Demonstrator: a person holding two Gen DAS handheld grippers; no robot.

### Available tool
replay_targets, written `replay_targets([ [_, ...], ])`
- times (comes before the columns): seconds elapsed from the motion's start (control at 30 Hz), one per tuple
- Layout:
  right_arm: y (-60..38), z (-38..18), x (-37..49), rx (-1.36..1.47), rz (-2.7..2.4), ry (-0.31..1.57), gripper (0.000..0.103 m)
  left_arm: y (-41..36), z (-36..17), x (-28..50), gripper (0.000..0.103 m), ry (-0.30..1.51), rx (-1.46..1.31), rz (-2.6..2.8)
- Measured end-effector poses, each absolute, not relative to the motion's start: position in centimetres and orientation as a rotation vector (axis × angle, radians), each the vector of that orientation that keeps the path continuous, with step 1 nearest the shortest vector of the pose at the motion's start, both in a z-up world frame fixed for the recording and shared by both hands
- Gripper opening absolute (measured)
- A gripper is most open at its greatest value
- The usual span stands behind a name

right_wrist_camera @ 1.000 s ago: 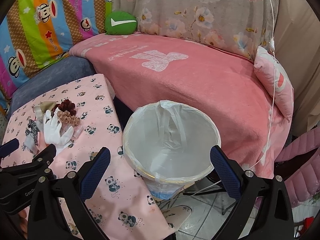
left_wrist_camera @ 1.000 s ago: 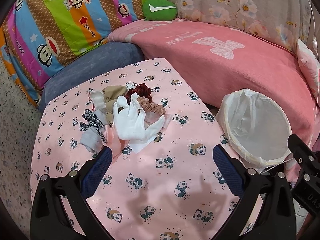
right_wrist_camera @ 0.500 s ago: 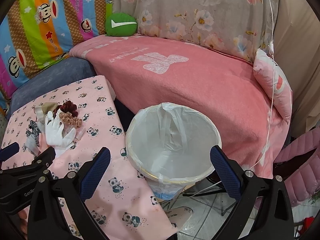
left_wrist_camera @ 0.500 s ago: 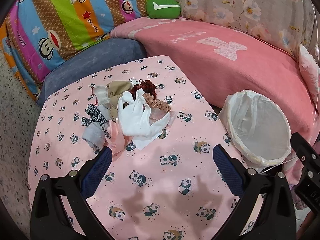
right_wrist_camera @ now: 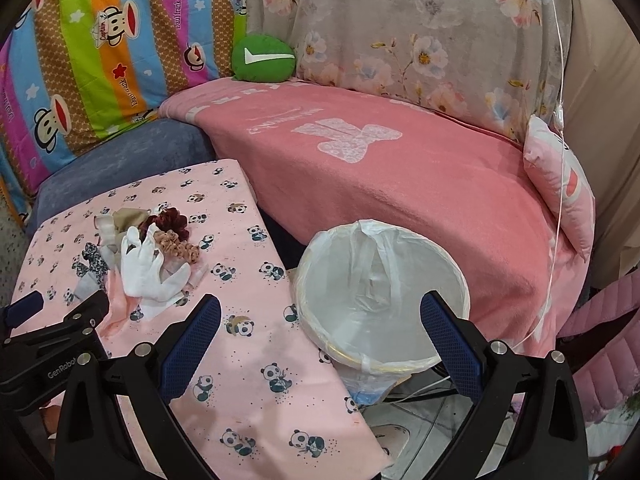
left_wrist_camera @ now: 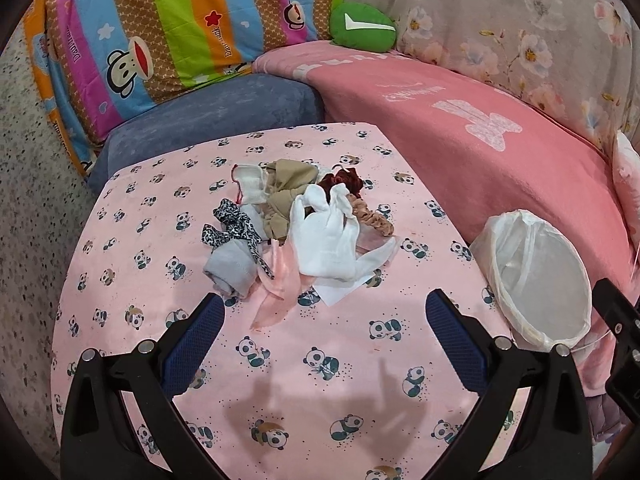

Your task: Organize soft objects

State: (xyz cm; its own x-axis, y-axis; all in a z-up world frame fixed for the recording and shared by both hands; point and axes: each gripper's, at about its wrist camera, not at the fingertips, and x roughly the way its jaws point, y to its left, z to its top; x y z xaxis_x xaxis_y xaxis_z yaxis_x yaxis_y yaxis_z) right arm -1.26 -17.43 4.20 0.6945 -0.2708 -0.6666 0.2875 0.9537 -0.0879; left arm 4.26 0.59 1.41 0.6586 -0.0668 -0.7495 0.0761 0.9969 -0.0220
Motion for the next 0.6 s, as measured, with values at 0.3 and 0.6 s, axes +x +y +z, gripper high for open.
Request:
replay_targets([
  [0.3, -14.9, 1.7, 3.1, 0.050, -0.216, 0.762, 0.098, 3.8, -1.4, 6.9, 0.096, 0.911, 0.024, -0.026],
  [0.6, -10.2, -1.4, 8.0, 0.059, -0.088, 0.804, 0.098, 7.7, -3.6, 9.4, 0.096, 0.948, -0.014, 0.019],
])
